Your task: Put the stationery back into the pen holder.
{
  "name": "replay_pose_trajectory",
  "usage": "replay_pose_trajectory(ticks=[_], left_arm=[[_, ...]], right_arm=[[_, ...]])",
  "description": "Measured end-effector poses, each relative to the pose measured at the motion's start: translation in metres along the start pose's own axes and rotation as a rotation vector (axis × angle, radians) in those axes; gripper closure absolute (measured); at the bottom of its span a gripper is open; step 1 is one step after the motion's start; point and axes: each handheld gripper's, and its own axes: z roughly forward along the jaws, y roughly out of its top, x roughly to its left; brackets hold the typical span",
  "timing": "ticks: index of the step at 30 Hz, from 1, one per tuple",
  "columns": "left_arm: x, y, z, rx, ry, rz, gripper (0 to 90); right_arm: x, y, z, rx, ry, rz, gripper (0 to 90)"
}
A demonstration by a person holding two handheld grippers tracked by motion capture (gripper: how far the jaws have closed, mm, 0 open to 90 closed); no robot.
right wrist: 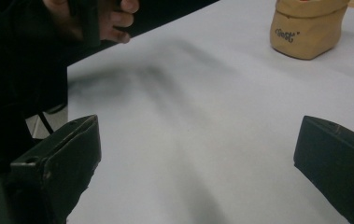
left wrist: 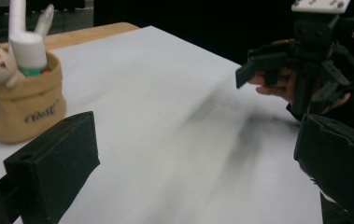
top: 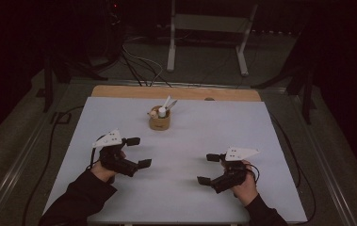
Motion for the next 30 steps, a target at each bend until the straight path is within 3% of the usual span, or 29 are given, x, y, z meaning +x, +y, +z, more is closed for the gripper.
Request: replay_pose_trajectory(ticks=[8, 13, 16, 26, 30], left_arm=[[-0.009, -0.03, -0.01, 0.05, 0.029, 0.04, 0.5], [-0.008, -0.046, -0.017, 0.073, 0.04, 0.037, 0.5], [-0.006, -0.056, -0.025, 0.088, 0.074, 0.031, 0.5], [-0.001, -0.07, -0.044, 0.093, 0.152, 0.013, 0.5], [0.0, -0.072, -0.044, 0.091, 0.15, 0.011, 0.5]], right_arm=[[0.001, -0.003, -0.001, 0.01, 0.001, -0.005, 0.8], [0.001, -0.008, -0.004, 0.017, -0.004, -0.01, 0.8], [0.0, -0.012, -0.008, 0.021, -0.015, -0.003, 0.8], [-0.005, -0.025, -0.021, 0.03, -0.059, 0.016, 0.8], [-0.007, -0.025, -0.02, 0.026, -0.058, 0.018, 0.8]])
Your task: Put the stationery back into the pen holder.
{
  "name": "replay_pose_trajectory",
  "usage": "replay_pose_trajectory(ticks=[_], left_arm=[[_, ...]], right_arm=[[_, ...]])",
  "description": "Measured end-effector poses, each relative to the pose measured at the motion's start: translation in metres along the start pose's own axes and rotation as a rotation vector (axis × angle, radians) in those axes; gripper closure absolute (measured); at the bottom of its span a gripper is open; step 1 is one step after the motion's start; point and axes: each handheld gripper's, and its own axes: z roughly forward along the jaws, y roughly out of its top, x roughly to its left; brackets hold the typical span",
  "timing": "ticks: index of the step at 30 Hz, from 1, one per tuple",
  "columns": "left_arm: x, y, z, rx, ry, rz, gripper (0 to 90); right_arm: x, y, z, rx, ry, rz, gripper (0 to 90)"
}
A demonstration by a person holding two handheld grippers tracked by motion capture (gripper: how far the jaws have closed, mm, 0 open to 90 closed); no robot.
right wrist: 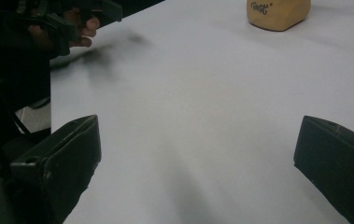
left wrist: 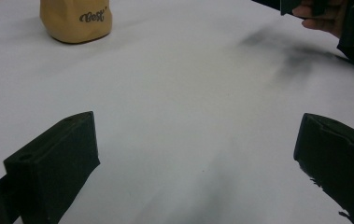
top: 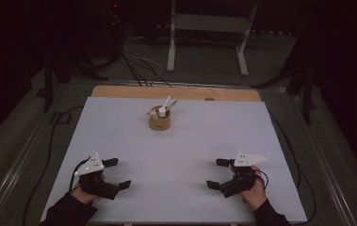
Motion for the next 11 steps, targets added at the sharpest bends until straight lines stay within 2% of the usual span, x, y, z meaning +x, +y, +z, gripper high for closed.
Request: replay_pose_trajectory(ticks=[11], left_arm=[[-0.001, 0.0001, 0.0014, -0.002, -0.012, 0.002, 0.5]], right_arm=[[-0.0008, -0.0003, 0.0022, 0.005, 0.003, 0.005, 0.8]])
